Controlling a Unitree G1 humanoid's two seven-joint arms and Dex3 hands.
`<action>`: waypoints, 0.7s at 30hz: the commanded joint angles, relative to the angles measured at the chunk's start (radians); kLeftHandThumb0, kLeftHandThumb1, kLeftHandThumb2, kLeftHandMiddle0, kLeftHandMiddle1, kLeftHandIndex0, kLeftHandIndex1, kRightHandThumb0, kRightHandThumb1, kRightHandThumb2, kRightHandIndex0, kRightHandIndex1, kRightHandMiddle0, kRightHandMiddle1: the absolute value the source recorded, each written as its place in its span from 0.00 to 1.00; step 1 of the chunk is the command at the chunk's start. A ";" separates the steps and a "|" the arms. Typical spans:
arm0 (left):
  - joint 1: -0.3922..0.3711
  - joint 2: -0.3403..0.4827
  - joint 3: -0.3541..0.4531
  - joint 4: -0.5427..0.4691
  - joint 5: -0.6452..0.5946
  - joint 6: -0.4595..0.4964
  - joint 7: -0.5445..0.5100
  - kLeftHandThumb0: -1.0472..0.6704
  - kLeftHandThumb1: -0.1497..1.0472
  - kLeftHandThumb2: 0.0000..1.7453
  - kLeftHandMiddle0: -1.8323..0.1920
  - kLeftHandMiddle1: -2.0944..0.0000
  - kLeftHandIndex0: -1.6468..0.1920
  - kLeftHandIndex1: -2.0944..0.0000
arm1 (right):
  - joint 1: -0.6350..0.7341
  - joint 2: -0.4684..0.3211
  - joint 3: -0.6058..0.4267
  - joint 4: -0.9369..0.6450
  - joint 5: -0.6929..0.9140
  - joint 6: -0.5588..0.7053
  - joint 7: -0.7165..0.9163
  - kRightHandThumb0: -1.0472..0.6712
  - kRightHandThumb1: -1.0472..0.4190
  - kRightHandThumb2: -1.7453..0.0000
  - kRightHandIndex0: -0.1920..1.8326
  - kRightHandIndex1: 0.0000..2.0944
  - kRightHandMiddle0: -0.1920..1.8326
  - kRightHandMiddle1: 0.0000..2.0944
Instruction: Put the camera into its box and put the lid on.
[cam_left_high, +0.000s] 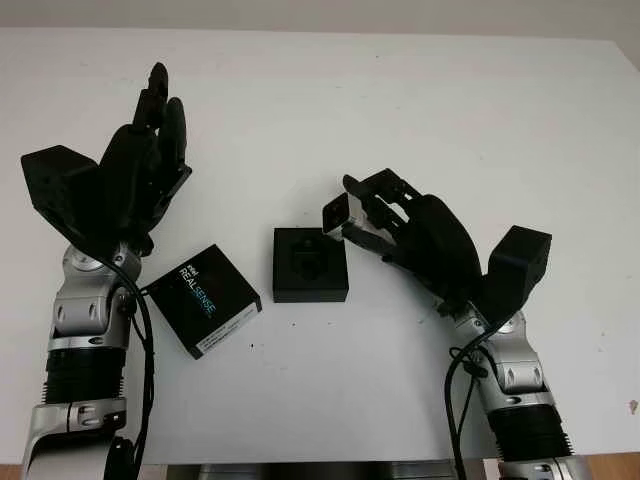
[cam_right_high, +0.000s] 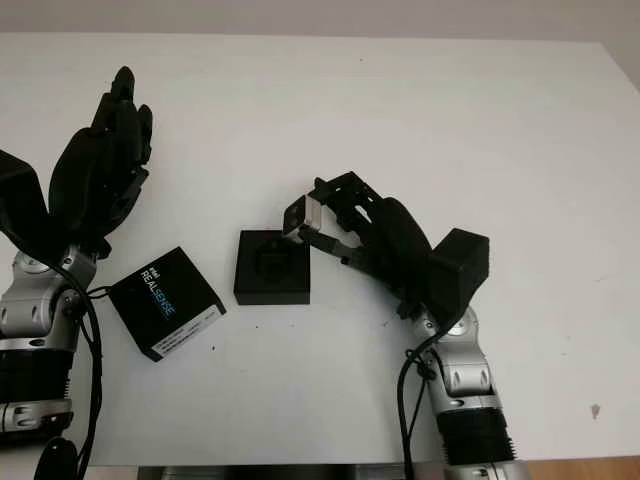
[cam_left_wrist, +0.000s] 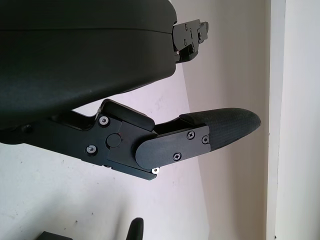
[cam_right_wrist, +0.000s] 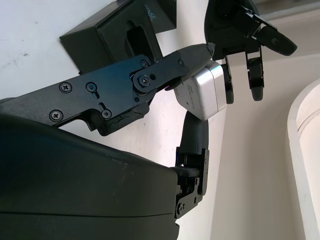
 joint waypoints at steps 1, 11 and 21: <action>0.009 0.008 0.005 -0.012 -0.003 -0.001 -0.004 0.13 1.00 0.38 1.00 1.00 1.00 1.00 | -0.011 0.017 0.000 0.016 0.012 -0.005 0.010 0.29 0.05 0.97 0.16 0.02 0.27 0.81; 0.007 0.008 0.008 -0.009 -0.004 -0.007 -0.006 0.13 1.00 0.38 1.00 1.00 1.00 1.00 | -0.020 0.057 0.023 0.072 0.000 -0.008 0.035 0.29 0.04 0.97 0.16 0.02 0.28 0.79; 0.008 0.003 0.005 -0.015 0.000 -0.006 0.005 0.14 1.00 0.39 1.00 1.00 1.00 1.00 | -0.022 0.053 0.049 0.103 -0.042 -0.022 0.060 0.30 0.05 0.97 0.16 0.02 0.28 0.80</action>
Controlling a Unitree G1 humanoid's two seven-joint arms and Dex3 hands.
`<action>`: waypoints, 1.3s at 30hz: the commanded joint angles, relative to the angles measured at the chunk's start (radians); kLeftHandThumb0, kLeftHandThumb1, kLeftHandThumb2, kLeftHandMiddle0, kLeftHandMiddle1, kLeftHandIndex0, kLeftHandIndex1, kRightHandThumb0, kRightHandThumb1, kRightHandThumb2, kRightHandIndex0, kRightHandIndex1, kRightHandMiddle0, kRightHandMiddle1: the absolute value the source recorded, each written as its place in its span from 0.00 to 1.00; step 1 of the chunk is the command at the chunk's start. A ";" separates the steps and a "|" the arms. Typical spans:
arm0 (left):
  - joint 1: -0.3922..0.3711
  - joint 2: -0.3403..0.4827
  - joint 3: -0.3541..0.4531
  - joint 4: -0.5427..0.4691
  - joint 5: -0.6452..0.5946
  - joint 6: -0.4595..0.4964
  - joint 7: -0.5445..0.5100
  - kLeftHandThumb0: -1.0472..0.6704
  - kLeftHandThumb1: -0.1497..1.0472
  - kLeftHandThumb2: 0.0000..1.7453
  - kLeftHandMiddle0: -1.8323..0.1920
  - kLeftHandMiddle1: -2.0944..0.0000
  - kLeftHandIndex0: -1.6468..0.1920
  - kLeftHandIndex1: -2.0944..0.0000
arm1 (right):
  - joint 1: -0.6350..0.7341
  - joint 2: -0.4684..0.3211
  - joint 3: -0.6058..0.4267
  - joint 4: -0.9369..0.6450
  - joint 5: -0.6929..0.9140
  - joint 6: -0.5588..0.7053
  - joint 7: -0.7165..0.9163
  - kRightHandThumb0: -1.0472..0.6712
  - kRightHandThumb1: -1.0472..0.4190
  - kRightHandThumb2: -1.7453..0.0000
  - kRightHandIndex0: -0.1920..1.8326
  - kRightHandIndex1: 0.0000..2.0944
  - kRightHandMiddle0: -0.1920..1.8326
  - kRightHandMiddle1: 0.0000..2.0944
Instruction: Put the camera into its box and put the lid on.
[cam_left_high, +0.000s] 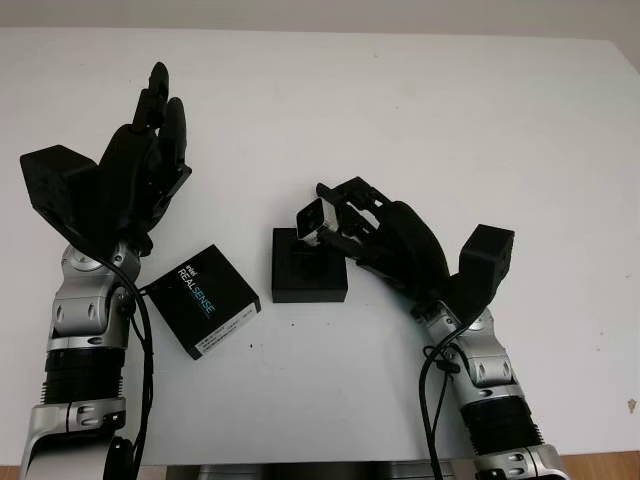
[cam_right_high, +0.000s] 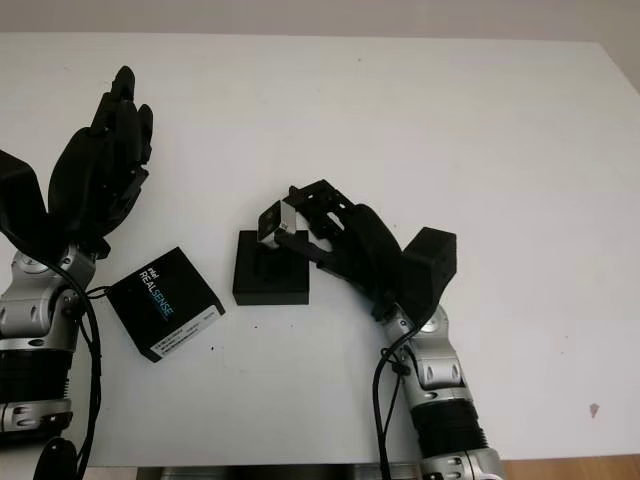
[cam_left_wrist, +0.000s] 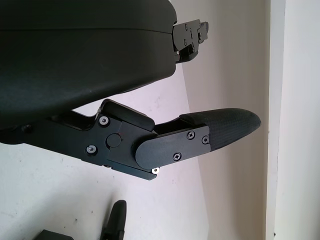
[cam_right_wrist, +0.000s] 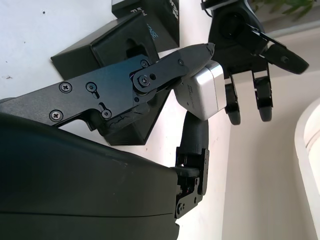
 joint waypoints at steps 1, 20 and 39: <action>0.010 0.000 0.003 -0.019 0.001 -0.005 0.006 0.14 1.00 0.39 1.00 1.00 1.00 1.00 | 0.016 -0.003 0.011 0.020 -0.013 -0.010 0.008 0.30 0.05 0.97 0.16 0.02 0.28 0.80; 0.023 0.000 0.000 -0.031 0.001 0.002 0.016 0.14 1.00 0.40 1.00 1.00 1.00 1.00 | 0.035 -0.004 0.058 0.058 -0.105 -0.095 0.012 0.29 0.05 0.97 0.17 0.03 0.29 0.78; 0.010 0.010 0.007 -0.018 -0.004 0.005 0.003 0.14 1.00 0.39 1.00 1.00 1.00 1.00 | 0.072 0.043 0.092 0.099 -0.161 -0.155 -0.063 0.27 0.04 0.97 0.17 0.03 0.27 0.81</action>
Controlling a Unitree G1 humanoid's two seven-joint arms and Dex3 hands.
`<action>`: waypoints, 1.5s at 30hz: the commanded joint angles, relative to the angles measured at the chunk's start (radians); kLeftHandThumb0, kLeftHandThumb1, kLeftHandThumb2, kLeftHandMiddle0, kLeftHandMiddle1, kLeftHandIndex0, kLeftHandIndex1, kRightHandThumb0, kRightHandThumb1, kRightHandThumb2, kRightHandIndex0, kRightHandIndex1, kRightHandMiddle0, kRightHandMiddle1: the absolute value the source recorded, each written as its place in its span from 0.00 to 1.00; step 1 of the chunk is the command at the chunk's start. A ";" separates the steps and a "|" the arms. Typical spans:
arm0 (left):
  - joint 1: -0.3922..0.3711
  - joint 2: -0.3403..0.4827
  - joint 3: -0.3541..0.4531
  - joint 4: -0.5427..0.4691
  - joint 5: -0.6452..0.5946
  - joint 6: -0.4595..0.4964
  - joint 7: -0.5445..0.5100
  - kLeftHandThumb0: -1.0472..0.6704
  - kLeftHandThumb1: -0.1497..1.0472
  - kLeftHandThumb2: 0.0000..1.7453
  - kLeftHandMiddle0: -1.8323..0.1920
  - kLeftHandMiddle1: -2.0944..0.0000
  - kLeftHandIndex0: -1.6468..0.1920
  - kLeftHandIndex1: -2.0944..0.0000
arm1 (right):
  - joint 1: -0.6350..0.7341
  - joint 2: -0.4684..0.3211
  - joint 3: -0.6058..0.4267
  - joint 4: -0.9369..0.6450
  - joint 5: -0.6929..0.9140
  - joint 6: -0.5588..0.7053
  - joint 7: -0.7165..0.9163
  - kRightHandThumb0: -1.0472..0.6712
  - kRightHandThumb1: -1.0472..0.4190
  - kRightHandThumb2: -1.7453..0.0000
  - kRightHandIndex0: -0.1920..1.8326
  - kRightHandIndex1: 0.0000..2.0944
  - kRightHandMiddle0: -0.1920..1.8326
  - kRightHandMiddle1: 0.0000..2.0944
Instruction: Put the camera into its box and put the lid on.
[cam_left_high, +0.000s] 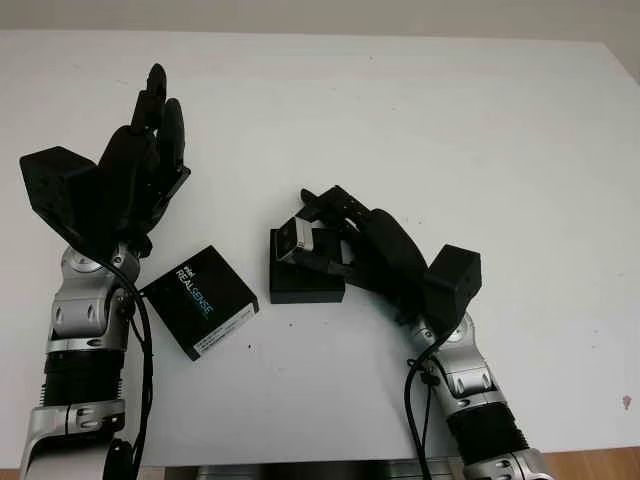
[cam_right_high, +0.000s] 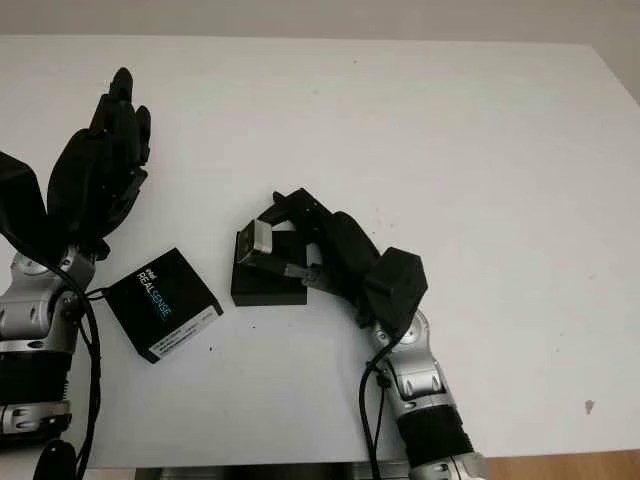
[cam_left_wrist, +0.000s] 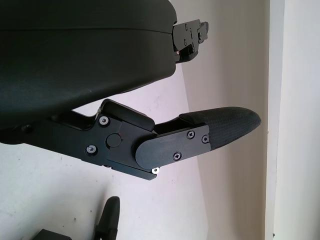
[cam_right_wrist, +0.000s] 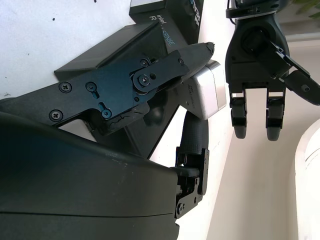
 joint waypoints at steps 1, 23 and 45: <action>0.001 0.009 0.008 -0.008 -0.006 -0.002 -0.006 0.13 1.00 0.39 1.00 1.00 1.00 1.00 | 0.051 0.008 0.023 0.043 -0.010 0.006 0.001 0.27 0.04 0.97 0.17 0.03 0.27 0.81; 0.006 0.007 0.006 -0.016 -0.003 -0.002 -0.004 0.14 1.00 0.39 1.00 1.00 1.00 1.00 | 0.055 -0.019 0.024 0.022 -0.041 0.018 -0.002 0.27 0.05 0.97 0.18 0.03 0.28 0.80; 0.004 0.009 0.006 -0.015 -0.007 0.003 -0.011 0.14 1.00 0.38 1.00 1.00 1.00 1.00 | 0.075 -0.061 0.069 -0.025 -0.164 -0.012 -0.059 0.29 0.05 0.97 0.18 0.02 0.28 0.79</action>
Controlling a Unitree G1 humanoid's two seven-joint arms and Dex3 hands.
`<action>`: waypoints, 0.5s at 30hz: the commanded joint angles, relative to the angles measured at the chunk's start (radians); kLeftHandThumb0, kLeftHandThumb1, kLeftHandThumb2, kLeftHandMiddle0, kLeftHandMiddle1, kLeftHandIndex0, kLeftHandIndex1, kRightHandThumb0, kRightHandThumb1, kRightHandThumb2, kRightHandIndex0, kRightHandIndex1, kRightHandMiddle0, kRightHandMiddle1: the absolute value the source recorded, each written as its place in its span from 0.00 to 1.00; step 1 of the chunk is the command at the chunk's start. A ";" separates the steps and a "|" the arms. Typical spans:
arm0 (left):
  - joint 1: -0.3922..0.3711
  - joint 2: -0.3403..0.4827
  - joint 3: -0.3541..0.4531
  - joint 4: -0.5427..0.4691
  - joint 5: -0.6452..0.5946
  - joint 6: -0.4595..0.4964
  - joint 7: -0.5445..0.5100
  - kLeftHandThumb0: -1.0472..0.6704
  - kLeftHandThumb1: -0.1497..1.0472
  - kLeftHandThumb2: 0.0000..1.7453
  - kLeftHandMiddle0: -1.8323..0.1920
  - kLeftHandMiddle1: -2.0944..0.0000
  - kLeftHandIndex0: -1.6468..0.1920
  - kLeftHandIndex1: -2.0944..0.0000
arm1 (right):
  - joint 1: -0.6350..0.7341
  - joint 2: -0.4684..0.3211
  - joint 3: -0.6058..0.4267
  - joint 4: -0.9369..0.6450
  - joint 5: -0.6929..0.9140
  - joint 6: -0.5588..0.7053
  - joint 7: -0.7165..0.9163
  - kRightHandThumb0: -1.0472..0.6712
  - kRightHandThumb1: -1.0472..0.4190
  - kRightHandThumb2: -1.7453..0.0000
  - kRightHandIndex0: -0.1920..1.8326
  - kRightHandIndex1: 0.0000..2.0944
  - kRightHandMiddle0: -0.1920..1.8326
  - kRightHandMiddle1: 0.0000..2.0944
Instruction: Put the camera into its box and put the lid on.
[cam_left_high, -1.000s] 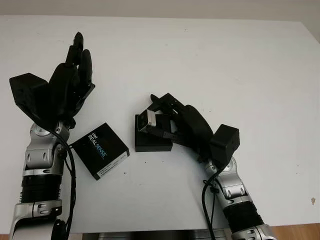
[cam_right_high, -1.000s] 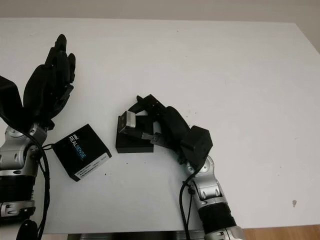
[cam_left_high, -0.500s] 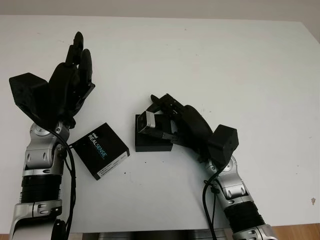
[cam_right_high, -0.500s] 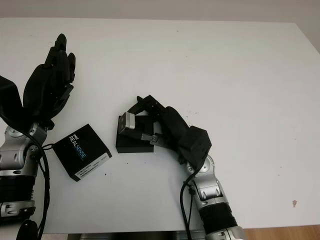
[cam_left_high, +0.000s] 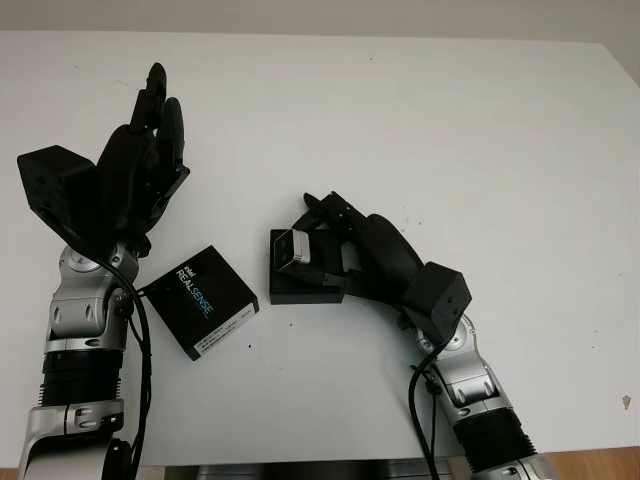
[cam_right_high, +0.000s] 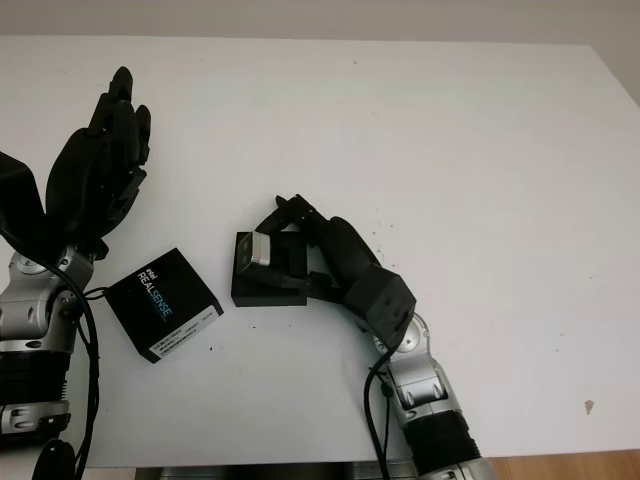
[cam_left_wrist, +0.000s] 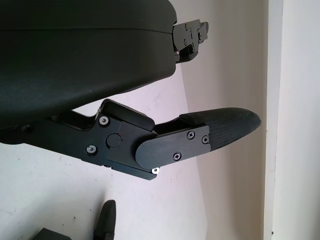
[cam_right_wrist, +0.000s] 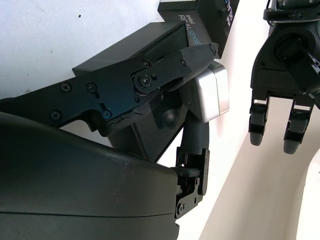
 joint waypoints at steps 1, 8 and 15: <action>0.004 0.006 0.004 -0.012 -0.002 0.000 -0.001 0.13 1.00 0.38 1.00 1.00 1.00 1.00 | 0.047 -0.019 0.029 0.017 -0.017 0.024 0.015 0.28 0.05 0.97 0.17 0.02 0.28 0.79; 0.003 0.010 0.000 -0.015 0.005 0.008 0.002 0.12 1.00 0.38 1.00 1.00 1.00 1.00 | 0.044 -0.050 0.036 -0.012 -0.016 0.049 0.047 0.18 0.09 0.97 0.02 0.01 0.07 0.32; 0.010 0.012 0.001 -0.021 0.005 0.012 -0.003 0.12 1.00 0.37 1.00 1.00 1.00 1.00 | 0.036 -0.070 0.024 -0.013 -0.001 0.005 0.052 0.16 0.09 0.97 0.00 0.00 0.04 0.14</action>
